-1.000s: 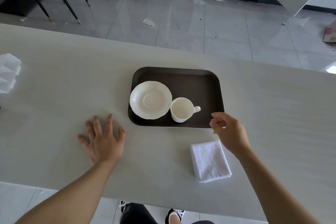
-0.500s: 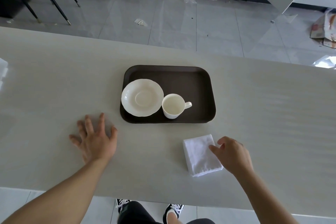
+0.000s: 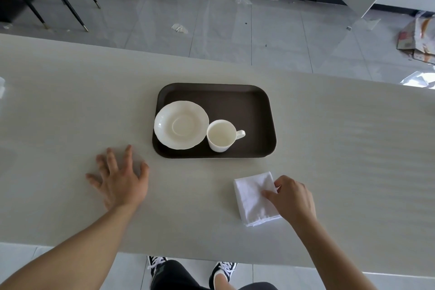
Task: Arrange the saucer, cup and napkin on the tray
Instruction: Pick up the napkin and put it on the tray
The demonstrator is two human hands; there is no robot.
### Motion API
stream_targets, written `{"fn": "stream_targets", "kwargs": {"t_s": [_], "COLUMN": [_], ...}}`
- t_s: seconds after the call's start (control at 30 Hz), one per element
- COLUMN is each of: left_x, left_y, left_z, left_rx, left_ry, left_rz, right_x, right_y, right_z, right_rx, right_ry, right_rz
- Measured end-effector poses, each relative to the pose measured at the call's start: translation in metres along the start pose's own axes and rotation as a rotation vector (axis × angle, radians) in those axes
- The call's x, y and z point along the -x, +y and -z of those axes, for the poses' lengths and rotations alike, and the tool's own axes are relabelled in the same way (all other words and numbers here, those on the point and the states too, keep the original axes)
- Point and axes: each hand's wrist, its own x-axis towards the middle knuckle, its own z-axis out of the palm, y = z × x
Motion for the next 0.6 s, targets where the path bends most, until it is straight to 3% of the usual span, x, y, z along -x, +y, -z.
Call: {"fn": "stream_targets", "kwargs": {"t_s": [0.27, 0.47, 0.6], "left_x": [0.001, 0.001, 0.001], "left_y": [0.001, 0.001, 0.002], "left_z": [0.003, 0.003, 0.004], "left_rx": [0.013, 0.025, 0.027], "left_ry": [0.005, 0.007, 0.004], "left_rz": [-0.003, -0.001, -0.001], "right_x": [0.006, 0.008, -0.001], "right_y": [0.000, 0.001, -0.002], "right_z": [-0.005, 0.003, 0.021], "right_rx": [-0.204, -0.643, -0.765], "right_ry": [0.010, -0.013, 0.049], "right_rz": [-0.018, -0.079, -0.083]}}
